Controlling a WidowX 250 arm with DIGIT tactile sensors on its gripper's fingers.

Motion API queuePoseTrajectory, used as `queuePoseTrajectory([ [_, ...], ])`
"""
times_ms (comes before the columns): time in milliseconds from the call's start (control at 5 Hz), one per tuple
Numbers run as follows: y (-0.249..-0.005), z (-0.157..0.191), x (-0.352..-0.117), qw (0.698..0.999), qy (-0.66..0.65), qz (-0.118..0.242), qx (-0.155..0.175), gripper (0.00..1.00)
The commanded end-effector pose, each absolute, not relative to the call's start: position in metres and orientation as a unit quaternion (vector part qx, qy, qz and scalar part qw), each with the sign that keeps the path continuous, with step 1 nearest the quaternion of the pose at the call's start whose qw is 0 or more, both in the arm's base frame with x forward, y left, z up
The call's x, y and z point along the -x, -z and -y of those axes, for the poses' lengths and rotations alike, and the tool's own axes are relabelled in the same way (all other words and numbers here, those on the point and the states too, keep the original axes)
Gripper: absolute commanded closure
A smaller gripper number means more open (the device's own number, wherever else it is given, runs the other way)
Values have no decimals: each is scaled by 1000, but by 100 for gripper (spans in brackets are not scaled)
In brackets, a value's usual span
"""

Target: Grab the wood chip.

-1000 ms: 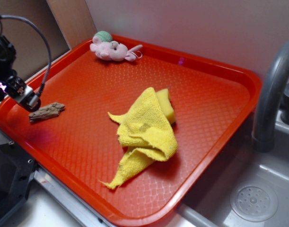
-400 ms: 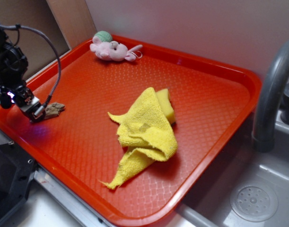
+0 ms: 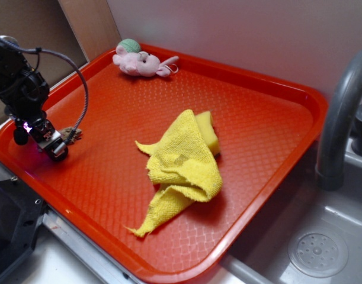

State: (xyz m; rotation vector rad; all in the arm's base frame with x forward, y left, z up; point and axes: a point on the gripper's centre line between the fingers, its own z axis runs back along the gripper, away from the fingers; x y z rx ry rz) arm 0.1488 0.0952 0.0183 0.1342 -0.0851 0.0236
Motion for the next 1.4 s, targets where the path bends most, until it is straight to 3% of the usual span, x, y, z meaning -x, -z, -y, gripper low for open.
queuePoseTrajectory([
  [0,-8,-109,-146,997,-3,22,-69,0],
  [200,-4,-107,-147,996,4,22,-85,0],
  [400,-2,-107,-147,996,-7,20,-91,28],
  [600,-2,-109,-148,996,-12,18,-91,100],
  [1200,-3,-109,-147,996,-18,17,-87,100],
])
